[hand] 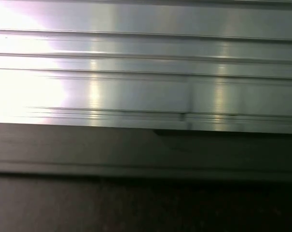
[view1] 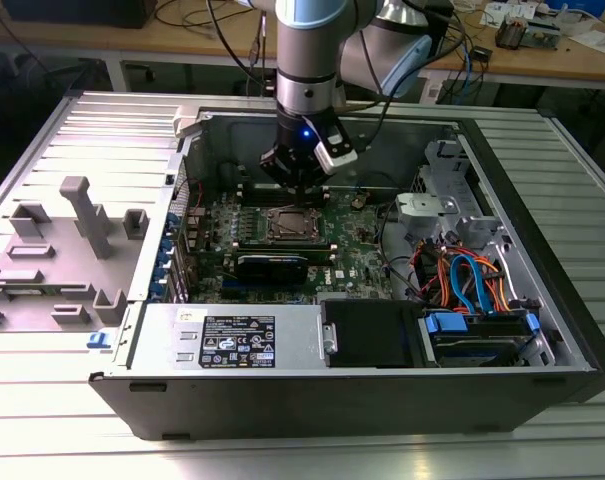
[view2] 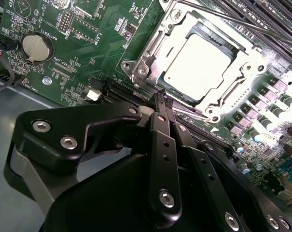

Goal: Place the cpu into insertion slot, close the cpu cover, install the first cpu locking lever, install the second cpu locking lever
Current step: 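Install the first cpu locking lever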

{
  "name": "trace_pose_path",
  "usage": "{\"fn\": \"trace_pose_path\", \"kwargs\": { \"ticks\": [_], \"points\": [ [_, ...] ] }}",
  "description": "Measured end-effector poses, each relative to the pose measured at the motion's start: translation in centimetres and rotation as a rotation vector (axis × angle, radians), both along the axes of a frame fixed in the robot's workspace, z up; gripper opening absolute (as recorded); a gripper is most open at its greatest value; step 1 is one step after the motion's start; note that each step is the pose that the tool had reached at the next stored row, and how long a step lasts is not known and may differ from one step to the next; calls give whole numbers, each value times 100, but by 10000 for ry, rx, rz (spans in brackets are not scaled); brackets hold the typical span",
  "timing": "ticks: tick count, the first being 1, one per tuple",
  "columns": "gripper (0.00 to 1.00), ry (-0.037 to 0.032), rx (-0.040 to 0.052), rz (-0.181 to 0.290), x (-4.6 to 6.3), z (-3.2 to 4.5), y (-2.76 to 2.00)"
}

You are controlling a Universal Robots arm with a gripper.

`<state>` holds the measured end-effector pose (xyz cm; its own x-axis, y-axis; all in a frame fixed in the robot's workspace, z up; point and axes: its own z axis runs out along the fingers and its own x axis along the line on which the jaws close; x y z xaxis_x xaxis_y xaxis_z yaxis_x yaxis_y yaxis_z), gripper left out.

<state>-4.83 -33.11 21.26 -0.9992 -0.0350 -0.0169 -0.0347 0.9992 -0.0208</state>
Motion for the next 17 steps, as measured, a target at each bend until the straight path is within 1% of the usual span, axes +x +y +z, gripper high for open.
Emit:
{"fn": "trace_pose_path", "kwargs": {
  "ticks": [7,13,17],
  "points": [
    [11,1,-1,0,35,-22,0],
    [11,1,-1,-1,40,-40,0],
    [11,-1,2,-1,40,-35,1]
  ]
}}
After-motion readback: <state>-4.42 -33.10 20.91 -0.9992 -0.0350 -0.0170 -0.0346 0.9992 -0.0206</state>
